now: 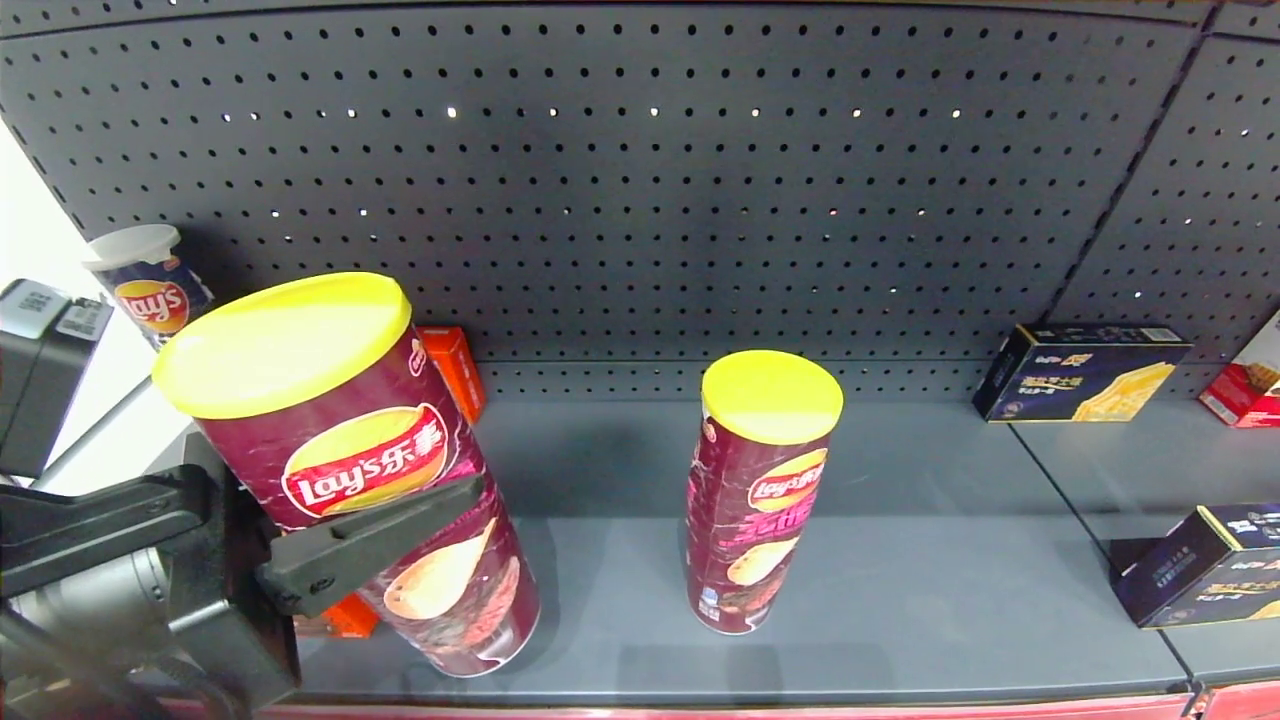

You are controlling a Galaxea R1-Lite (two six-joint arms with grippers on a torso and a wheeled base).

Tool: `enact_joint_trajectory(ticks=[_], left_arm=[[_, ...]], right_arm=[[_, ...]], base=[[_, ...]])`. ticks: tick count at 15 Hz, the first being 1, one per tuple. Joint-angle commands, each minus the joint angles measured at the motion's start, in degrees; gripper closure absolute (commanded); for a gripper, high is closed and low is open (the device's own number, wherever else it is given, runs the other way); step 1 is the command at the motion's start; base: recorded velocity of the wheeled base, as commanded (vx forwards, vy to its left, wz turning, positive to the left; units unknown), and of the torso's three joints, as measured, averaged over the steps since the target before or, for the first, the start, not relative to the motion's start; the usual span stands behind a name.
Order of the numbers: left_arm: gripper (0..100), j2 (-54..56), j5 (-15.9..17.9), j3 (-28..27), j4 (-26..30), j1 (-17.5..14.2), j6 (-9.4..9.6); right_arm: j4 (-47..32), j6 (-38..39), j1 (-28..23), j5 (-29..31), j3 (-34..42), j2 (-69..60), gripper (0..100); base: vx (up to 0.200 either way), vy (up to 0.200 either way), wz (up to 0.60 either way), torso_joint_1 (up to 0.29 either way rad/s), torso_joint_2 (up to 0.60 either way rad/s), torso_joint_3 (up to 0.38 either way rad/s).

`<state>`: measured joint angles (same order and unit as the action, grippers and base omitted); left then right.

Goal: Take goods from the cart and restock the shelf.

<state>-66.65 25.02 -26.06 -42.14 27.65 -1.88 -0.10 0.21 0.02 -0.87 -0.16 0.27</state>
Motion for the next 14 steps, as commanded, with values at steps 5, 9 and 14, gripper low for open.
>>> enact_joint_trajectory(ticks=[5, 9, 14], left_arm=[[100, -2.7, -1.8, -3.7, 1.6, 0.4, 0.38], [100, -6.1, -1.5, -7.5, 3.6, 0.6, 0.47], [100, -17.9, -0.2, -18.1, 7.8, -0.7, 5.48]], right_arm=[[0.0, 0.0, 0.0, 0.0, 0.0, -0.2, 0], [0.0, 0.0, 0.0, 0.0, 0.0, -0.2, 0], [0.0, 0.1, 0.0, 0.0, 0.1, -0.2, 0]], base=[[0.000, 0.000, 0.00, 0.000, 0.00, 0.000], [0.000, 0.000, 0.00, 0.000, 0.00, 0.000], [0.000, 0.000, 0.00, 0.000, 0.00, 0.000]])
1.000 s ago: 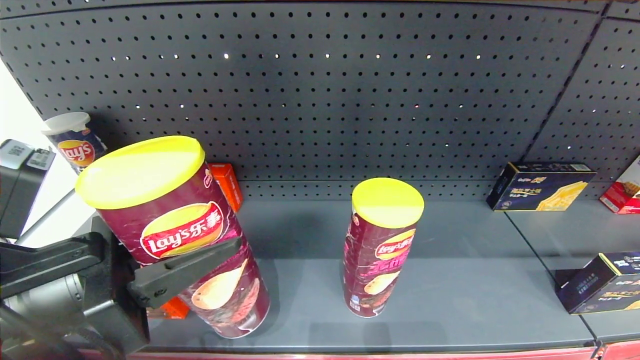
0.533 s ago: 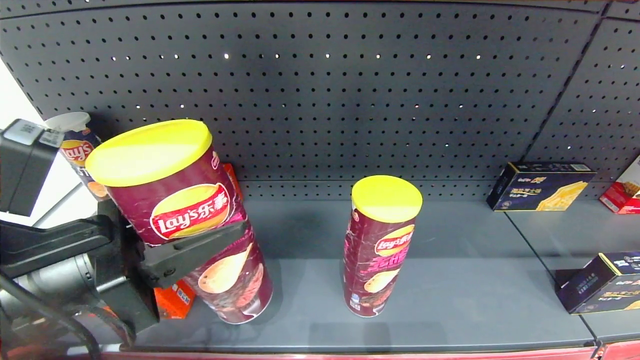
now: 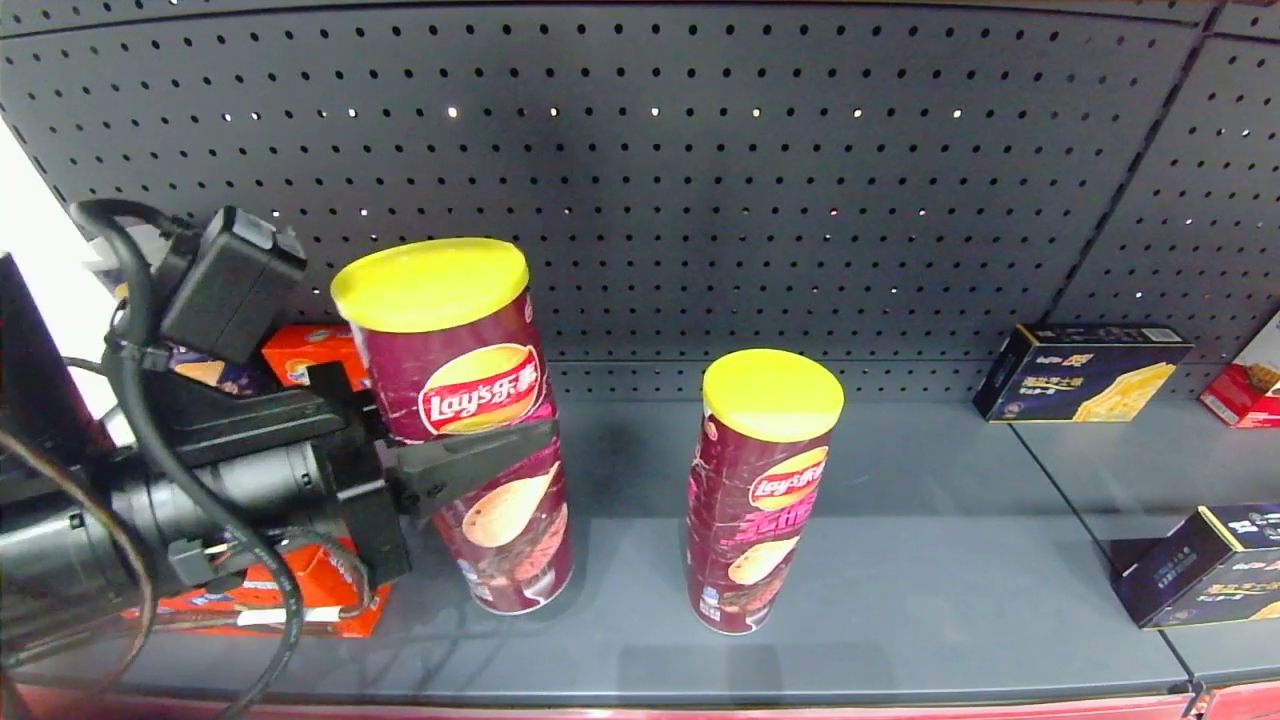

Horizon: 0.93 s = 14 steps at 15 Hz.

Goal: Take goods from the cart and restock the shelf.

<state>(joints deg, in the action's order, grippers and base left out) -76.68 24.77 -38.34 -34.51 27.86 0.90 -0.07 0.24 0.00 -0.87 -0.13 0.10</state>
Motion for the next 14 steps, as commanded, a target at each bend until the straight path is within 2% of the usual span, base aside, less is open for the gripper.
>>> enact_joint_trajectory(ticks=[1, 2, 4, 5, 6, 10, 11, 12, 13, 14], left_arm=[[100, -10.0, 0.0, -8.2, 0.4, -1.6, 3.40], [100, -14.0, 0.2, -12.3, 0.3, -2.0, 3.58], [100, -17.8, 0.1, -16.0, 0.3, -2.2, 3.58], [100, -22.3, -0.1, -20.4, 0.1, -2.3, 3.58], [100, -24.6, 0.0, -22.6, 0.0, -2.3, 3.58], [100, -31.1, 2.4, -28.9, -0.8, -2.3, 3.58], [100, -31.2, 2.5, -29.0, -0.8, -2.3, 3.58], [100, -33.5, 2.8, -32.1, -1.5, -2.3, 3.58], [100, -33.5, 2.8, -32.1, -1.5, -2.3, 3.58], [100, -35.5, 3.7, -35.0, -1.2, -2.4, 3.32]], right_arm=[[0.0, 0.0, 0.1, 0.0, 0.0, 0.0, 0], [0.0, -0.1, 0.0, 0.0, 0.0, 0.0, 0], [0.0, -0.1, 0.1, 0.0, 0.0, 0.0, 0], [0.0, -0.1, 0.0, 0.0, 0.0, 0.0, 0], [0.0, -0.1, 0.1, 0.0, 0.0, 0.0, 0], [0.0, -0.1, 0.1, 0.0, 0.0, 0.0, 0], [0.0, 0.0, 0.1, 0.0, 0.0, 0.0, 0], [0.0, 0.0, 0.1, 0.0, 0.0, 0.0, 0], [0.0, 0.0, 0.1, 0.0, 0.0, 0.0, 0], [0.0, 0.0, 0.1, 0.0, 0.0, 0.0, 0]], base=[[0.000, 0.000, 0.00, 0.000, 0.00, 0.000], [0.000, 0.000, 0.00, 0.000, 0.00, 0.000], [0.000, 0.000, 0.00, 0.000, 0.00, 0.000], [0.000, 0.000, 0.00, 0.000, 0.00, 0.000], [0.000, 0.000, 0.00, 0.000, 0.00, 0.000], [0.000, 0.000, 0.00, 0.000, 0.00, 0.000], [0.000, 0.000, 0.00, 0.000, 0.00, 0.000], [0.000, 0.000, 0.00, 0.000, 0.00, 0.000], [0.000, 0.000, 0.00, 0.000, 0.00, 0.000], [0.000, 0.000, 0.00, 0.000, 0.00, 0.000]])
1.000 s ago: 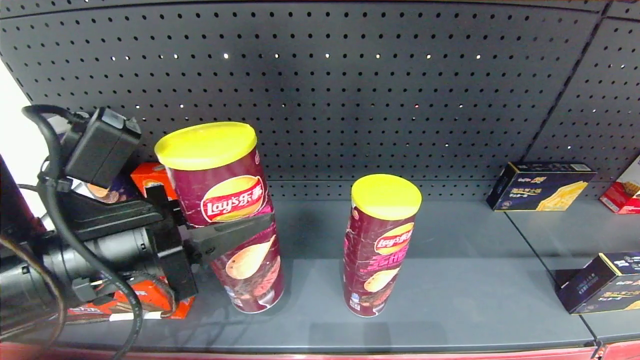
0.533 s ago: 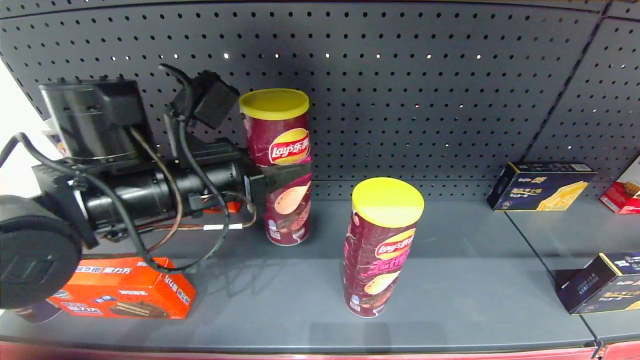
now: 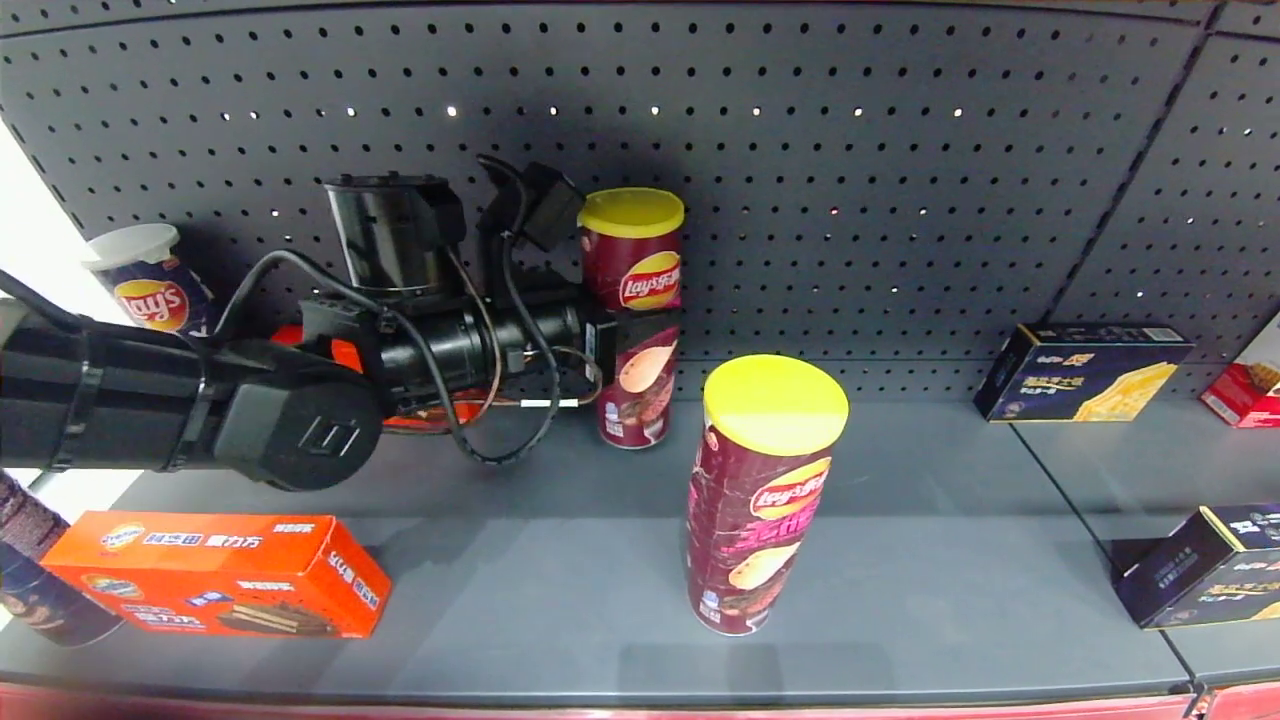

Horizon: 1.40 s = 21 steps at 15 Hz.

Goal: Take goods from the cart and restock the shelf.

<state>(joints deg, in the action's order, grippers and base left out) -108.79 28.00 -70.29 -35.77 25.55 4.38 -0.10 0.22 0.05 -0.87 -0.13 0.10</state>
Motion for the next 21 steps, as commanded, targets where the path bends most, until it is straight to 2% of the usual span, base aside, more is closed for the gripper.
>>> enact_joint_trajectory(ticks=[1, 2, 6, 9, 14, 18, 21], left_arm=[[100, -3.9, 2.7, -3.6, 0.0, -0.1, -0.33], [100, -4.1, 4.3, -3.9, 0.0, -0.2, -0.33], [100, -5.8, 5.1, -5.6, -0.1, -1.3, -0.33], [100, -7.0, 7.8, -6.4, -0.4, -1.3, -0.33], [100, -8.9, 8.7, -9.4, -0.5, -0.7, 0.02], [100, -9.9, 8.7, -9.9, -0.7, 0.2, 0.11], [100, -10.7, 8.7, -9.8, -1.7, 0.8, 0.90]], right_arm=[[0.0, 0.0, 0.0, 0.0, 0.0, 0.0, 0], [0.0, 0.0, 0.0, 0.0, 0.0, 0.0, 0], [0.0, 0.0, 0.0, 0.0, 0.0, 0.0, 0], [0.0, 0.0, 0.0, 0.0, 0.0, 0.0, 0], [0.0, 0.0, 0.0, 0.0, 0.0, 0.0, 0], [0.0, 0.0, 0.0, 0.0, 0.0, 0.0, 0], [0.0, 0.0, 0.0, 0.0, 0.0, 0.0, 0]], base=[[0.000, 0.000, 0.00, 0.000, 0.00, 0.000], [0.000, 0.000, 0.00, 0.000, 0.00, 0.000], [0.000, 0.000, 0.00, 0.000, 0.00, 0.000], [0.000, 0.000, 0.00, 0.000, 0.00, 0.000], [0.000, 0.000, 0.00, 0.000, 0.00, 0.000], [0.000, 0.000, 0.00, 0.000, 0.00, 0.000], [0.000, 0.000, 0.00, 0.000, 0.00, 0.000]])
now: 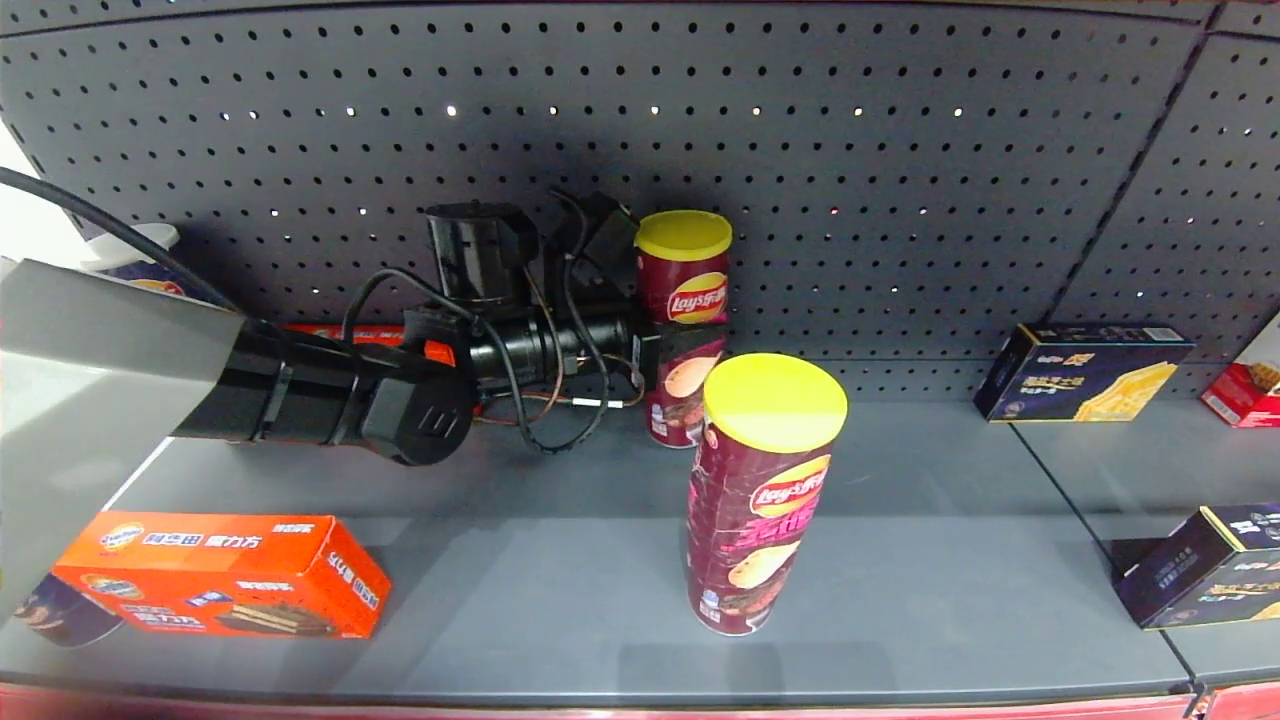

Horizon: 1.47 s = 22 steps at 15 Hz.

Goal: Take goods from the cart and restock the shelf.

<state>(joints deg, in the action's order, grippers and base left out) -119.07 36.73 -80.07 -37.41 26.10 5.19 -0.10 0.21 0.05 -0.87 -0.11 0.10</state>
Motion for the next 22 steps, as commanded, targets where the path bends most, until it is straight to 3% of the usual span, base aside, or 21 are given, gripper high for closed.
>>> enact_joint_trajectory(ticks=[1, 9, 13, 14, 19, 22], left_arm=[[100, -1.1, -0.1, 0.3, -1.1, 0.4, 0.17], [100, -1.8, -0.2, 3.0, -3.8, 0.8, 0.43], [100, -1.7, -0.3, 4.7, -4.3, 0.8, 2.37], [0, -1.6, -0.3, 4.6, -4.3, 0.8, 2.37], [0, 3.3, -0.9, 10.0, -6.0, 0.6, 2.45], [0, 6.4, -4.7, 16.0, -10.3, 0.7, 3.07]], right_arm=[[0.0, 0.0, 0.0, 0.0, -0.1, 0.0, 0], [0.0, 0.0, 0.0, 0.0, -0.1, 0.0, 0], [0.0, 0.0, 0.0, 0.0, -0.1, 0.0, 0], [0.0, 0.0, 0.0, 0.0, 0.0, 0.0, 0], [0.0, 0.1, 0.0, 0.0, 0.0, 0.0, 0], [0.0, 0.0, 0.0, 0.0, 0.0, 0.0, 0]], base=[[0.000, 0.000, 0.00, 0.000, 0.00, 0.000], [0.000, 0.000, 0.00, 0.000, 0.00, 0.000], [0.000, 0.000, 0.00, 0.000, 0.00, 0.000], [0.000, 0.000, 0.00, 0.000, 0.00, 0.000], [0.000, 0.000, 0.00, 0.000, 0.00, 0.000], [0.000, 0.000, 0.00, 0.000, 0.00, 0.000]])
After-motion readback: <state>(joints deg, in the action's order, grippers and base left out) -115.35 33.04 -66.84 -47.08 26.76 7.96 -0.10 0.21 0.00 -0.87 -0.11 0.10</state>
